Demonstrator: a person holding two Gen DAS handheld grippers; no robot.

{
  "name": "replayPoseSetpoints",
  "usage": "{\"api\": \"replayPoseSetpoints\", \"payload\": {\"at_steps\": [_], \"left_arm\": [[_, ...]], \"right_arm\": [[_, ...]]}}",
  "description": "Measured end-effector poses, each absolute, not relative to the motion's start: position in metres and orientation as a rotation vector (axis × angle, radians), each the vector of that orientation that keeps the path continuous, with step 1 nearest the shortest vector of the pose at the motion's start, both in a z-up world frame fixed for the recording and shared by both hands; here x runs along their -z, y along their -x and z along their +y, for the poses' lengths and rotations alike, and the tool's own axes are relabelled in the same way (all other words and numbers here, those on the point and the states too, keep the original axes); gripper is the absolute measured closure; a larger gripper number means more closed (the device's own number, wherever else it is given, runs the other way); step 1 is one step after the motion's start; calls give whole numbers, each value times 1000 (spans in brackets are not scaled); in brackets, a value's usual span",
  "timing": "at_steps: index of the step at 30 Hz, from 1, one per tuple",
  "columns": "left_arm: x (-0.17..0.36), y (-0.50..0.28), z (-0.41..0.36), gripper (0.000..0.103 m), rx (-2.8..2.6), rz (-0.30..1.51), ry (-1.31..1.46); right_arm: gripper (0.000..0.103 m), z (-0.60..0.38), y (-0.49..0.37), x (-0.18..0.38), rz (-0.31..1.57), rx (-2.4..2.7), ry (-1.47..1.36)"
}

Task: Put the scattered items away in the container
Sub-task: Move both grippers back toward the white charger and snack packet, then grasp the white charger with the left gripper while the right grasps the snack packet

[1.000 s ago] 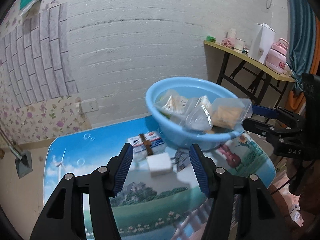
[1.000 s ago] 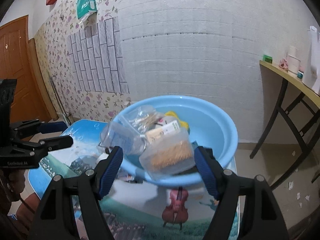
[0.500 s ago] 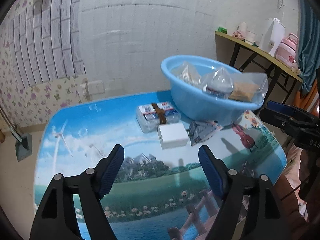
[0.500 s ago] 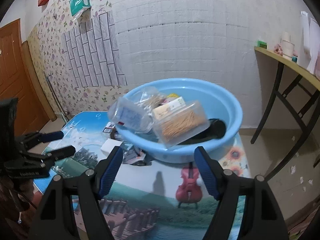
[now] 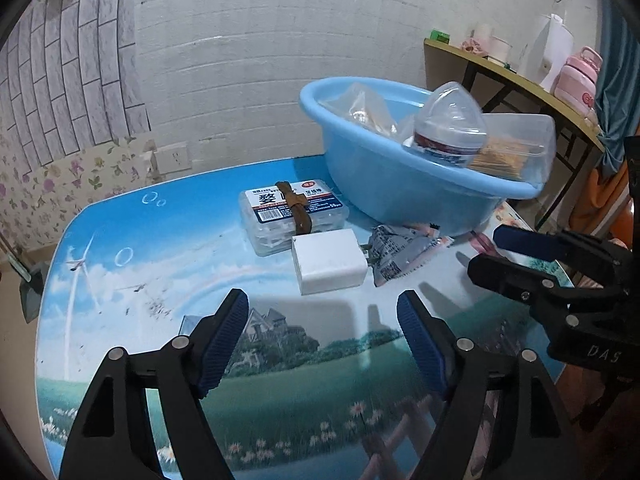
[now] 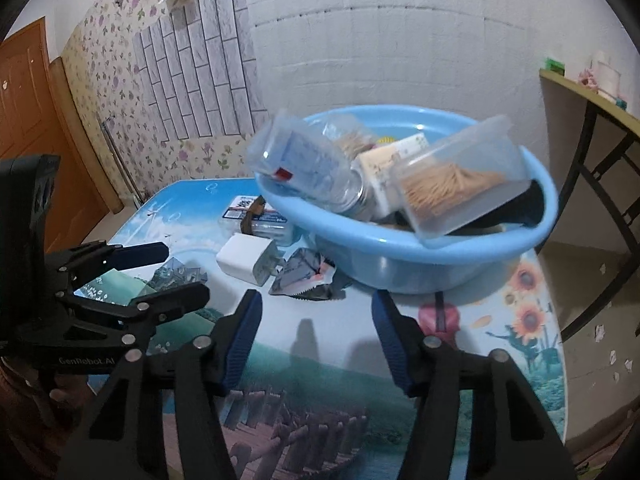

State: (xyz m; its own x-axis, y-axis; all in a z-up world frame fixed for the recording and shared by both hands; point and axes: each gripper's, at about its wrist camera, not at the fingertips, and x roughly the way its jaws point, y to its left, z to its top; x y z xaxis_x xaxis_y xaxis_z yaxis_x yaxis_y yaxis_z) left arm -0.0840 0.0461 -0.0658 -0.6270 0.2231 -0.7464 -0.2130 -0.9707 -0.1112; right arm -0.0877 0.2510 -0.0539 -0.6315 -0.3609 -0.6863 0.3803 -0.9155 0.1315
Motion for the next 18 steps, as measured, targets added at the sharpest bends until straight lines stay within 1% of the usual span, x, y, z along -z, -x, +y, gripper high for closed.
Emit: {"api": "replayPoseSetpoints", "payload": {"at_steps": [2,9,12,15,16,17,18], "left_arm": [[68,91,46,26,-2630,-25,1224],[78,114,52,28,-2623,-6,1277],[83,123,51,28,-2608,-26,1305],[86,125,54,34,-2591,-23,1307],[87,126,55,40,-2578,-19,1305],[87,125,57,47,-2568,-15,1303],[88,124,60,51,-2554,-10,1302]], "right_arm": [[52,250,94,58,17,2510,-1067],[52,240,115,71,-37,2485,-1112],[52,238,123,76,-60,2478,-1139],[52,236,130,84,-84,2449,-1168],[53,235,131,85,-79,2445,-1175],[56,235,132,86,-80,2439,-1178],[59,235,133,88,-85,2428,-1180]]}}
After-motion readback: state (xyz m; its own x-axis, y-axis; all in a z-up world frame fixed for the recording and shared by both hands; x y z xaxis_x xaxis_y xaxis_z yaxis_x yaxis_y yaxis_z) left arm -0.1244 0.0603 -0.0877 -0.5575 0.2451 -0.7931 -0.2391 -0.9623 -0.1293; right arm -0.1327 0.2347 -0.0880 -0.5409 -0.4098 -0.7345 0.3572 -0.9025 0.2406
